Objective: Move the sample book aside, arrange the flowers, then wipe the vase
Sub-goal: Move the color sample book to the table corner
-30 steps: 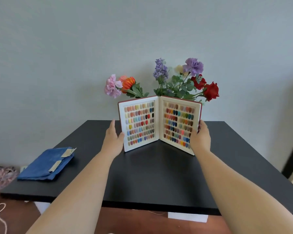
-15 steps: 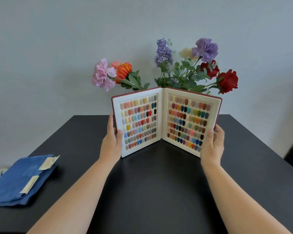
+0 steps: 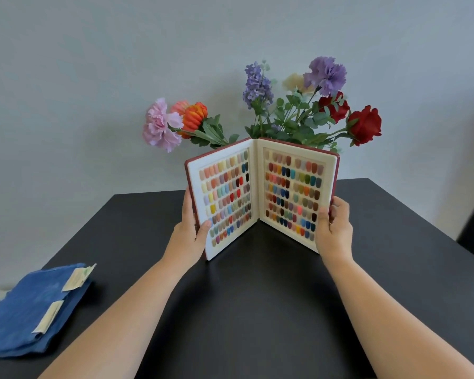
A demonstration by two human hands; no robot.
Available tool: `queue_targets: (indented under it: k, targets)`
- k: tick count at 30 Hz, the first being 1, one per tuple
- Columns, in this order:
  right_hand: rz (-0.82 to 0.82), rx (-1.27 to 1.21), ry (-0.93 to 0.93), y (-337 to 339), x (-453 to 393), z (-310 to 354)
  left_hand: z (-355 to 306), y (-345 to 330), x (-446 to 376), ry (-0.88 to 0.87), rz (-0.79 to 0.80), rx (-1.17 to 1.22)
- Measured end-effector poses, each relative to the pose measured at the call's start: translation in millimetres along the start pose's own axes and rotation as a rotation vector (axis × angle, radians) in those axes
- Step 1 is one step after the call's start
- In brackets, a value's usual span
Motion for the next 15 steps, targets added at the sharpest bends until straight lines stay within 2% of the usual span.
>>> queue_targets:
  k: [8,15]
  targets:
    - [-0.07,-0.071,0.027,-3,11,12,-2,22,0,-0.035,0.003,-0.016]
    - [-0.06,-0.172,0.078,-37,39,37,26,71,9,-0.024,-0.009,0.023]
Point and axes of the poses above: each hand's wrist, its own x-axis away from the middle knuckle, its own y-axis out of the back of the hand, z = x × y, the point moved 9 cm from there along -x, towards the middle knuckle, and after that the axes turned 11 degrees about y, right-handed, at the moved point
